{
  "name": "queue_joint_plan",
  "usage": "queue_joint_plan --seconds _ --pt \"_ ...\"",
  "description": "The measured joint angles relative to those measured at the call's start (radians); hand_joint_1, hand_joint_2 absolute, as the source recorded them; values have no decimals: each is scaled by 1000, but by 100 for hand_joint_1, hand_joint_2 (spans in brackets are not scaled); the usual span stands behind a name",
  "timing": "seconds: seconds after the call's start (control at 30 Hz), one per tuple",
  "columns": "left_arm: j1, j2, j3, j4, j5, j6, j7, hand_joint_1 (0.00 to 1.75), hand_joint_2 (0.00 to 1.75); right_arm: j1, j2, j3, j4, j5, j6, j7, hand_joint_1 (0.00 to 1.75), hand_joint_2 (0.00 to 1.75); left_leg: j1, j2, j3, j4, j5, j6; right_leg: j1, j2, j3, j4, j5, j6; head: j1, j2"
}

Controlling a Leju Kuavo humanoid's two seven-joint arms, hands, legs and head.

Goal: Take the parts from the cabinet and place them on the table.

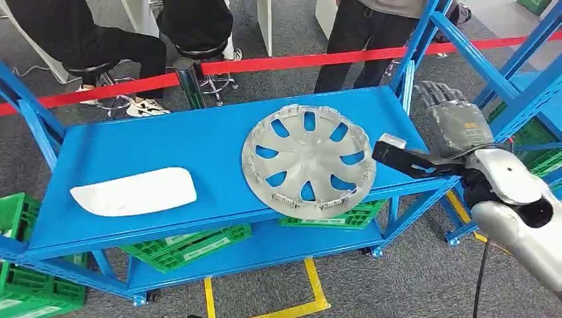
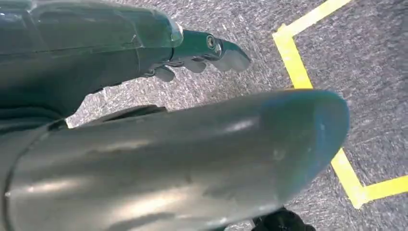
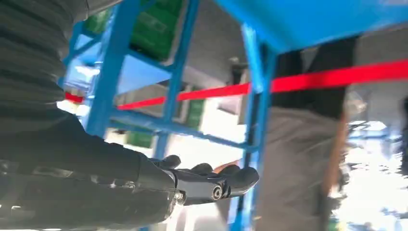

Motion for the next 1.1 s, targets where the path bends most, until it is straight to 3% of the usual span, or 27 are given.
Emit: queue_joint_plan --seconds 0.43,0.53,0.67,0.93,1.1 --pt "-6 -6 0 0 -4 -2 0 0 0 -47 67 110 55 0 -4 -16 0 175 0 3 1 0 0 0 0 2 0 0 0 0 0 0" --pt "-6 -6 -1 0 -6 -2 0 0 0 -58 80 131 64 5 13 -49 0 175 0 3 1 0 -1 1 0 3 0 0 0 0 0 0" --pt "-5 -4 -1 0 0 -2 0 0 0 -69 107 164 82 24 -23 -50 0 175 0 1 2 0 -1 1 0 2 0 0 0 0 -1 0" --pt "-4 18 -1 1 18 -12 5 0 0 -67 108 182 88 15 -50 -15 0 175 0 -5 3 0 -1 1 0 1 0 0 0 0 -1 0" --pt "-4 28 -1 1 11 -12 11 0 0 -44 106 182 80 20 -47 -38 0 175 0 -11 2 0 -1 1 0 -2 0 -1 0 0 0 0"
